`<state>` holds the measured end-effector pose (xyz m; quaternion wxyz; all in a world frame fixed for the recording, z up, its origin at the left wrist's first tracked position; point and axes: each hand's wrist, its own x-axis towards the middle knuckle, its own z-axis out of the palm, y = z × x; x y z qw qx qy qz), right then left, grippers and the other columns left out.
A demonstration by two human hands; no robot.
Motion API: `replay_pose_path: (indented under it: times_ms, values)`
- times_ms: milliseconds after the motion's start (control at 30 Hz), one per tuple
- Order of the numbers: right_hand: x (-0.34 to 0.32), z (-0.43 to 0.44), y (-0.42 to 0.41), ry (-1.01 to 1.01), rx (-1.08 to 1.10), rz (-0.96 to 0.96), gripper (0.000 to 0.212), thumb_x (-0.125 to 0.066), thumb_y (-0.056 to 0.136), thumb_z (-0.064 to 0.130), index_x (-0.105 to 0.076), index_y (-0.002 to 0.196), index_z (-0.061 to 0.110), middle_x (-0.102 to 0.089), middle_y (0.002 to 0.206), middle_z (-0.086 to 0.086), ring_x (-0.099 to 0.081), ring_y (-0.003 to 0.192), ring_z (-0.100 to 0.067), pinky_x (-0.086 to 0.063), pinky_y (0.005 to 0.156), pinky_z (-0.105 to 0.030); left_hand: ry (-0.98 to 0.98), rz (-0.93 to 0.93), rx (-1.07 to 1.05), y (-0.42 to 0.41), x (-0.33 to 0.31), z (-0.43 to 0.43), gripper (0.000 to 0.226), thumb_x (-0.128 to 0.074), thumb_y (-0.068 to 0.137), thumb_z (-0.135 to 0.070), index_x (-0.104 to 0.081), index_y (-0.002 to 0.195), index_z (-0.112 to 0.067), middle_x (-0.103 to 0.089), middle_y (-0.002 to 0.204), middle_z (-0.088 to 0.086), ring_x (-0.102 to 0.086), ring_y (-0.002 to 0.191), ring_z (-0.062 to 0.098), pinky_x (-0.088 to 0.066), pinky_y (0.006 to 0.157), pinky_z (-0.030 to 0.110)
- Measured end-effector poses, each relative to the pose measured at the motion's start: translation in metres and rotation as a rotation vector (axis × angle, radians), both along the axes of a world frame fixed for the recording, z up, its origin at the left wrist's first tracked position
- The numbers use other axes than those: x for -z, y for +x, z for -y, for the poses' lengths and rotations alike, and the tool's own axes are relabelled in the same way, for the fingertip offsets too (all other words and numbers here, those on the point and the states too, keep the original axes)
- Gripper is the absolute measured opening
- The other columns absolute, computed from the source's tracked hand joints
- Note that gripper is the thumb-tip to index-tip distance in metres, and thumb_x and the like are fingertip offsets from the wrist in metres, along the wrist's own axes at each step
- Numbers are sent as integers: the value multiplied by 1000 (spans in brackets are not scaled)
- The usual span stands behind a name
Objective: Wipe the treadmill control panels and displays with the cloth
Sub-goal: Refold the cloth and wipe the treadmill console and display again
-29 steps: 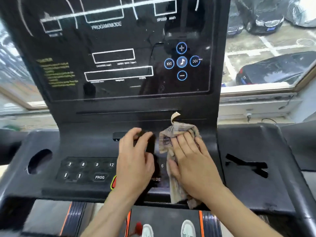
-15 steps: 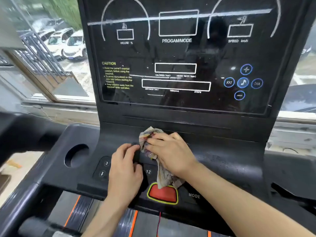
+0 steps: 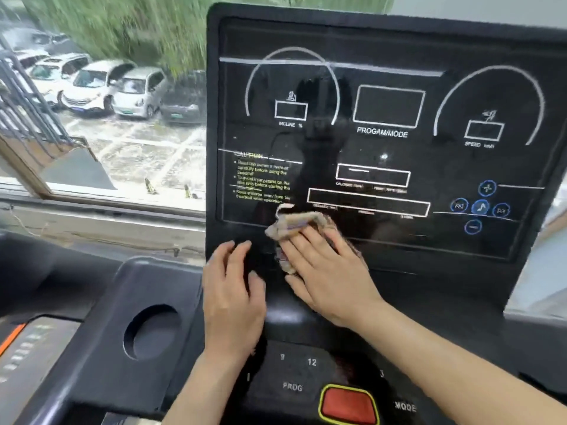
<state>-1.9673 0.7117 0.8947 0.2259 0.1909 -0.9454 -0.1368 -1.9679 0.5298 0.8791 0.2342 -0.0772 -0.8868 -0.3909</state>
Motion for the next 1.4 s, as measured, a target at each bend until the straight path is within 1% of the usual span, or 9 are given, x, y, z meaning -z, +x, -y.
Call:
replay_pose_path:
  times_ms: [200, 367, 434, 601, 701, 867, 1034, 1134, 1401]
  values:
    - [-38, 20, -55, 162, -219, -55, 51, -32, 101, 45, -39, 147, 24, -45, 148, 4, -35, 140, -17, -22, 115, -39, 318, 101, -109, -70, -15, 12, 46, -40, 100, -28, -35, 144, -17, -42, 143, 4, -36, 130, 17, -25, 109, 29]
    - [-97, 33, -102, -93, 139, -363, 52, -31, 102, 40, -32, 151, 22, -29, 157, 2, -24, 146, -17, -18, 117, -43, 312, 242, -151, -91, -10, 9, 48, -31, 100, -37, -37, 143, -16, -59, 130, 12, -52, 114, 36, -32, 82, 34]
    - [-68, 56, -92, -64, 97, -319, 54, -33, 101, 40, -31, 151, 20, -27, 158, 1, -22, 146, -18, -16, 118, -44, 277, 145, -102, -92, -5, 15, 49, -29, 101, -38, -40, 140, -11, -61, 123, 15, -55, 107, 38, -34, 78, 35]
    - [-38, 63, -72, 135, -210, -89, 45, -40, 99, 38, -53, 137, 16, -56, 136, 1, -45, 131, -22, -22, 117, -43, 266, 8, 3, -96, 3, 20, 50, -23, 95, -37, -49, 127, -9, -67, 103, 9, -60, 80, 31, -31, 63, 27]
    - [-92, 59, -113, 166, -219, -201, 46, -41, 98, 39, -53, 137, 16, -56, 137, -2, -44, 133, -23, -22, 116, -42, 296, 20, -8, -94, -1, 19, 55, -24, 96, -40, -49, 130, -5, -67, 107, 14, -61, 85, 37, -36, 66, 31]
    - [-164, 73, -169, -194, 192, -499, 54, -29, 101, 41, -32, 151, 19, -29, 157, 0, -23, 146, -18, -12, 118, -41, 288, 99, 7, -92, -3, 20, 65, -19, 93, -48, -42, 139, -9, -67, 113, 14, -62, 94, 38, -38, 74, 33]
    - [-86, 105, -125, -78, 18, -306, 52, -36, 100, 39, -39, 148, 19, -37, 154, -1, -28, 144, -21, -17, 118, -46, 287, 61, 0, -92, -4, 23, 47, -24, 94, -39, -50, 127, -18, -67, 113, 9, -62, 88, 34, -33, 68, 25]
    - [-69, 104, -115, -13, -80, -234, 46, -37, 99, 38, -52, 138, 20, -53, 139, 2, -42, 134, -22, -20, 117, -44, 299, 97, -8, -93, -2, 22, 61, -23, 88, -42, -50, 135, -14, -64, 123, 6, -63, 95, 35, -39, 73, 28]
    - [-192, 91, -189, -225, 144, -460, 51, -37, 97, 35, -44, 145, 20, -44, 149, -1, -35, 140, -21, -17, 115, -43, 395, 152, 66, -123, -83, 12, 44, -26, 95, -41, -46, 130, -25, -59, 119, -4, -53, 108, 20, -41, 89, 38]
